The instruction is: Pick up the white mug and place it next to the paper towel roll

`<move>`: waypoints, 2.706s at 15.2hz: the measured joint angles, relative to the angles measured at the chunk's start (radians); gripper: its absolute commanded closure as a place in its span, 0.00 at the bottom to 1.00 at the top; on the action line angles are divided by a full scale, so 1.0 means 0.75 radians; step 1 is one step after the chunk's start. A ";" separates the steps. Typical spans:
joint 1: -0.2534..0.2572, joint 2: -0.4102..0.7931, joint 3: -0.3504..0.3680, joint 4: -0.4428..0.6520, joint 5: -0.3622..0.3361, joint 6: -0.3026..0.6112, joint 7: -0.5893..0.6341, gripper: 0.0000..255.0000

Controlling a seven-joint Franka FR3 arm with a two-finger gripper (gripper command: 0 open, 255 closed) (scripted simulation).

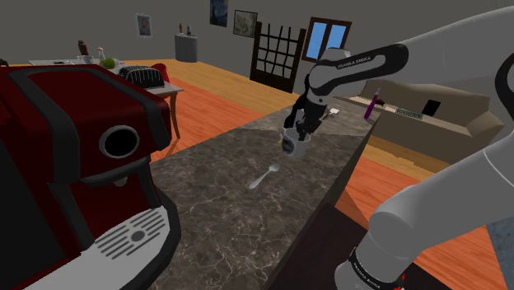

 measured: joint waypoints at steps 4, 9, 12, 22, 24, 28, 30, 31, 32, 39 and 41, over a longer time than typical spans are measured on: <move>0.002 0.034 -0.005 -0.050 0.005 0.084 -0.006 1.00; 0.003 0.074 -0.014 -0.108 0.011 0.181 -0.020 1.00; 0.005 0.103 -0.018 -0.141 0.017 0.241 -0.028 1.00; 0.013 0.185 -0.029 -0.193 0.038 0.375 -0.049 1.00; 0.013 0.185 -0.028 -0.193 0.038 0.376 -0.049 1.00; 0.013 0.185 -0.028 -0.194 0.038 0.376 -0.049 0.00; 0.013 0.185 -0.028 -0.194 0.038 0.376 -0.049 0.00; 0.013 0.185 -0.028 -0.194 0.038 0.376 -0.049 0.00; 0.011 0.167 -0.027 -0.184 0.033 0.351 -0.045 0.00; -0.001 0.067 -0.019 -0.118 0.008 0.185 -0.027 0.00; -0.001 0.065 -0.019 -0.118 0.008 0.183 -0.026 0.00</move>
